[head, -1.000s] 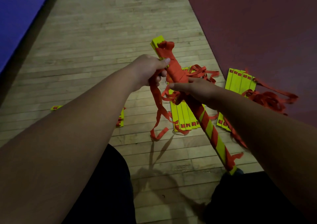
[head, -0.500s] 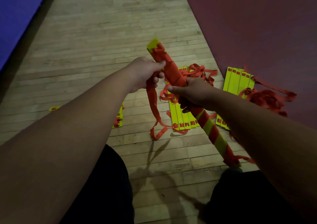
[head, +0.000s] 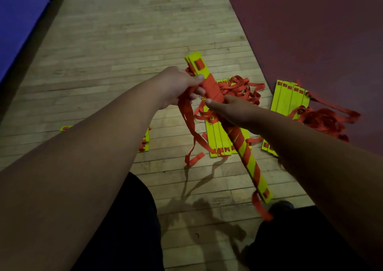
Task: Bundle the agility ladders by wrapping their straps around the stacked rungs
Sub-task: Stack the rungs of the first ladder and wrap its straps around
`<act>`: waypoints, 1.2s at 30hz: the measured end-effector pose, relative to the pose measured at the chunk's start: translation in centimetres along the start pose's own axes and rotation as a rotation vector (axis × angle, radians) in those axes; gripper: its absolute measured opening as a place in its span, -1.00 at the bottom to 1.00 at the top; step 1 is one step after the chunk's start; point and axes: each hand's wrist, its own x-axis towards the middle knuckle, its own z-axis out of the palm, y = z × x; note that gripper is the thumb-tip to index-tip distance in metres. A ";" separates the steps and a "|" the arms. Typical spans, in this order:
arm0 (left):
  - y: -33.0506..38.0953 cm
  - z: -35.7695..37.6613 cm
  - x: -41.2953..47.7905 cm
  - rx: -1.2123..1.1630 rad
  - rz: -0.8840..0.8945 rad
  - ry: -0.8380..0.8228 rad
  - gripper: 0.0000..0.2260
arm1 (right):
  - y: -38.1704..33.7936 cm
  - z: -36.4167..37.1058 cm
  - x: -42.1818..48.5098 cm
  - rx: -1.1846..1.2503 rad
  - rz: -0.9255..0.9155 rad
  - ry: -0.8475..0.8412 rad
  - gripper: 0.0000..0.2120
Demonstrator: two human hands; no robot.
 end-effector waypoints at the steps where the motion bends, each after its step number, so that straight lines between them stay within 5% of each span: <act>1: 0.0 0.0 0.0 0.013 0.009 0.004 -0.84 | 0.0 -0.2 -0.1 0.012 -0.016 0.005 -0.66; 8: -0.2 0.1 0.2 0.135 0.008 0.010 -0.82 | -0.2 -0.2 -0.5 -0.026 -0.028 0.038 -0.80; 16: 0.3 0.7 -0.6 0.450 0.004 0.033 -0.38 | 0.3 0.5 -0.2 -0.316 -0.081 0.069 -0.69; 21: 0.7 1.0 -0.7 0.329 -0.045 -0.022 -0.64 | 0.4 0.7 0.0 -0.473 -0.075 0.048 -0.94; 26: 0.9 0.7 -0.8 0.069 -0.035 -0.092 -0.88 | 0.3 0.1 0.0 -0.240 -0.080 -0.034 -0.74; 31: 0.8 -0.5 -0.3 0.114 0.056 0.012 -0.84 | -0.1 -0.7 -0.6 0.133 -0.011 -0.101 -0.70; 36: 0.6 -0.6 -0.3 0.083 0.050 0.041 -0.88 | -0.1 -0.4 0.0 0.137 -0.108 0.108 -0.67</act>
